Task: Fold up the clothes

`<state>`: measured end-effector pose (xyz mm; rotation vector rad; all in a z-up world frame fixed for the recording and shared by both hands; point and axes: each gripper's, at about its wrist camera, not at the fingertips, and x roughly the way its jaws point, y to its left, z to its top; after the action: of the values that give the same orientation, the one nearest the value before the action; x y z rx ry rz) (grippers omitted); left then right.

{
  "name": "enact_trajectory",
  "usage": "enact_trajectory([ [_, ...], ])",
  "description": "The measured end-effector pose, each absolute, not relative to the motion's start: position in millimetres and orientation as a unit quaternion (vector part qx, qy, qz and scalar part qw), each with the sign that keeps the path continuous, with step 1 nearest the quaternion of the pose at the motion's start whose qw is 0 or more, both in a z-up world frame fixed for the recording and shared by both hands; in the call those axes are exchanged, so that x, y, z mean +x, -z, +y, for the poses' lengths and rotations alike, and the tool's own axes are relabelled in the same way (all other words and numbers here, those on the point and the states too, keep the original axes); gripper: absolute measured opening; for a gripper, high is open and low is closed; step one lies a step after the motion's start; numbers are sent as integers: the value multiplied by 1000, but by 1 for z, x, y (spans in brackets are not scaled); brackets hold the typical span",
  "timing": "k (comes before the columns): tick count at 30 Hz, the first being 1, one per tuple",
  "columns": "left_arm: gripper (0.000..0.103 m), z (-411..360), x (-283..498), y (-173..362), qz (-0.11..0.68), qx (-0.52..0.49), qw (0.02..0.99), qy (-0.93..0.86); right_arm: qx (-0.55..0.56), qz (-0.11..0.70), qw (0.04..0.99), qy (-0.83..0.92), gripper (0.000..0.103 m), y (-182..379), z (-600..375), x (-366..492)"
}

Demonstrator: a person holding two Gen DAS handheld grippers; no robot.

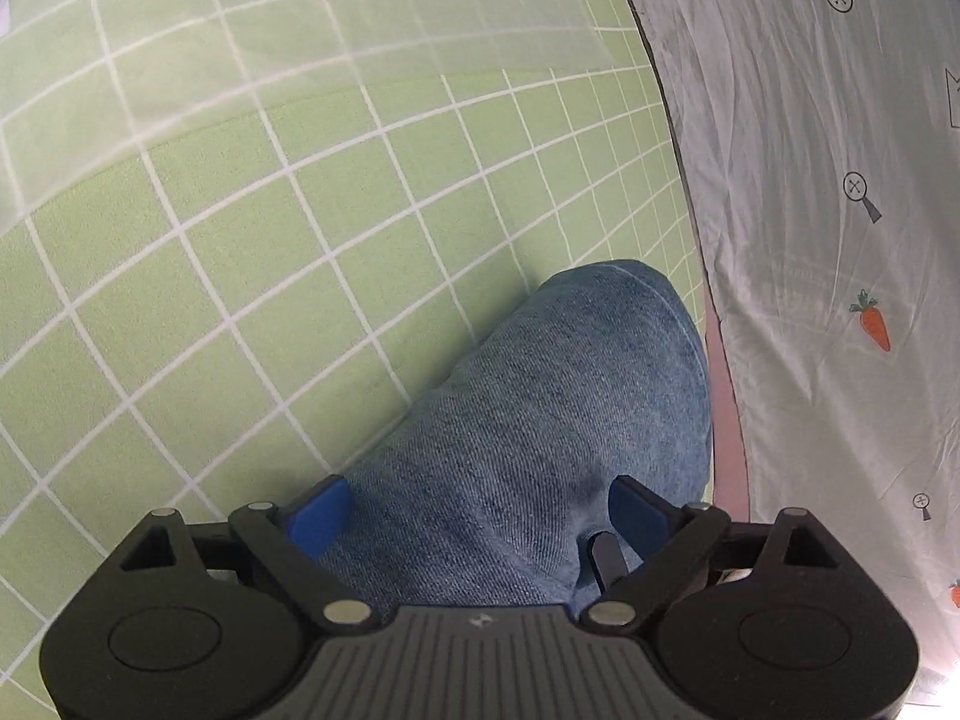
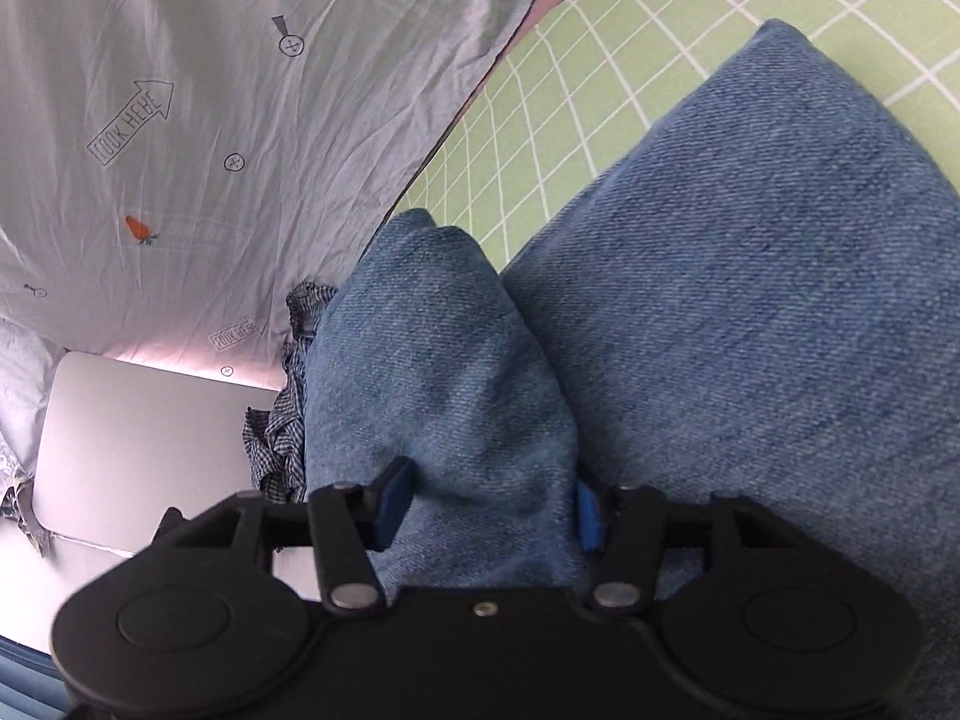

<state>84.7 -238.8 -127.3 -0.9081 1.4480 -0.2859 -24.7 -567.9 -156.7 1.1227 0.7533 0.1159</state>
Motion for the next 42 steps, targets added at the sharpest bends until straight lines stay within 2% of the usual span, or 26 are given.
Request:
enact_trajectory([
  [1,93,-244,84,124,637,-386,654,133,518,336,784,-60,29,150,-569,-29],
  [4,93,-259,82,115,638,-346,671,154,499,308,807,-68,22,123,-571,-45],
  [8,94,-287,74,97,629,-288,690,214,524,260,809,-49,18,101,-597,-79],
  [12,95,-306,65,87,618,-245,699,265,516,264,814,33,17,106,-630,-113],
  [14,95,-314,61,83,614,-217,706,278,469,311,822,87,21,112,-636,-111],
  [15,95,-318,60,84,615,-196,713,272,429,338,830,110,26,112,-635,-108],
  [19,95,-322,60,92,623,-155,723,254,356,355,853,140,52,101,-627,-106],
  [20,95,-322,61,95,625,-152,723,252,351,355,854,147,56,100,-627,-105],
  [22,95,-322,63,100,629,-146,723,247,346,357,852,162,73,100,-628,-103],
  [29,97,-337,73,112,634,-111,722,253,393,369,829,146,79,120,-635,-98],
  [38,101,-359,83,126,640,-104,710,276,391,378,826,147,95,126,-622,-84],
  [40,100,-364,79,130,643,-106,702,287,385,377,830,145,95,124,-616,-81],
  [41,96,-366,78,132,644,-107,699,293,382,377,831,144,93,124,-614,-80],
  [42,95,-369,75,133,644,-106,697,298,376,376,835,140,83,121,-611,-80],
])
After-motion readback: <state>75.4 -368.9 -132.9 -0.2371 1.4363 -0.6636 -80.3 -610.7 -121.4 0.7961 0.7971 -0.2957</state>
